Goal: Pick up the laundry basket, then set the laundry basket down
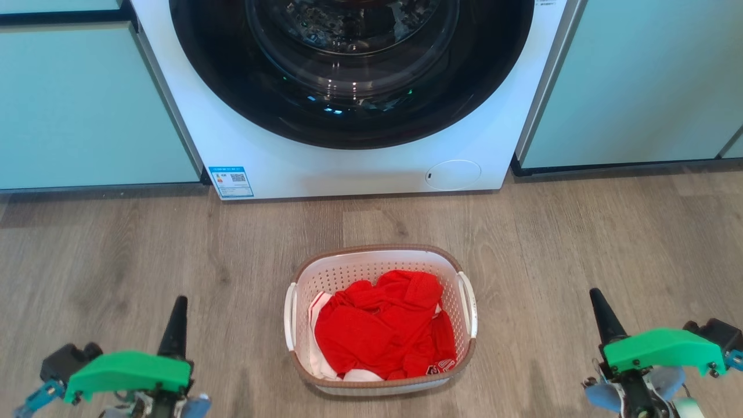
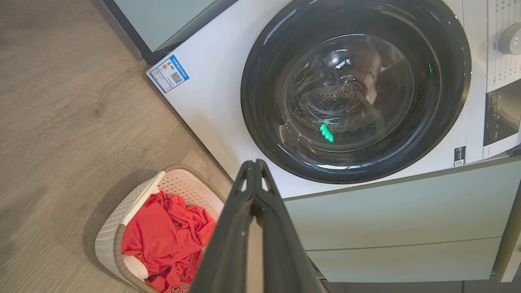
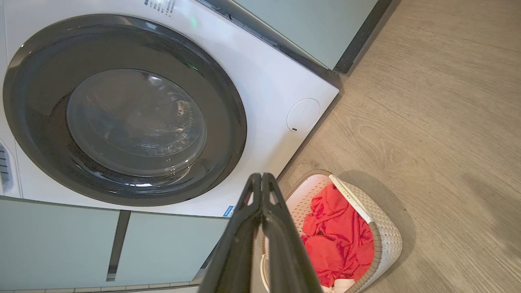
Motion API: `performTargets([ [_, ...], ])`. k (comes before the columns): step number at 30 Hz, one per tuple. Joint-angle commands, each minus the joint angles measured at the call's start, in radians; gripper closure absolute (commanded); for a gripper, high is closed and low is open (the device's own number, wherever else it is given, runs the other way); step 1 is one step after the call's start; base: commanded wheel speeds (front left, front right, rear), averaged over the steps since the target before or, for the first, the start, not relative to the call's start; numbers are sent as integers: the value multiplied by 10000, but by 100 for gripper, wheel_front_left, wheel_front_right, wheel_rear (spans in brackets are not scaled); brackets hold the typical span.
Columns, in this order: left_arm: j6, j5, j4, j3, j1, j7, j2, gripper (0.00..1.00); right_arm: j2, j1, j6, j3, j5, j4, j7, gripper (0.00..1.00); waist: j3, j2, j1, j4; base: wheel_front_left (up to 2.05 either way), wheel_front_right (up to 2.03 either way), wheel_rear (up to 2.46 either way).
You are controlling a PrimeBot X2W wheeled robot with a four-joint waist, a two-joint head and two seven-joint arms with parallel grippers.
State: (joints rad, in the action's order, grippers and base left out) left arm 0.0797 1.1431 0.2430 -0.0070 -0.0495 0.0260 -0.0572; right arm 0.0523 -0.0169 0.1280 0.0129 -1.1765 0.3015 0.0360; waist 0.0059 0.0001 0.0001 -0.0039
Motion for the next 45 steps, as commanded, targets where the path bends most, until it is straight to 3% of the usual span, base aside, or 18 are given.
performTargets([
  [1,79,370,-253,374,690,-116,-94,100,189,-606,19,-14,-382,-417,-118,100,-1,-1,-1,2,0,0,0],
  [40,503,4725,12,1022,1546,-1232,-60,100,193,-879,27,702,-4495,-582,-1236,100,-27,-1,-1,38,0,0,0],
  [45,510,4791,17,1043,1561,-1260,-52,100,181,-885,27,731,-4552,-584,-1269,100,-27,-1,-1,39,0,0,0],
])
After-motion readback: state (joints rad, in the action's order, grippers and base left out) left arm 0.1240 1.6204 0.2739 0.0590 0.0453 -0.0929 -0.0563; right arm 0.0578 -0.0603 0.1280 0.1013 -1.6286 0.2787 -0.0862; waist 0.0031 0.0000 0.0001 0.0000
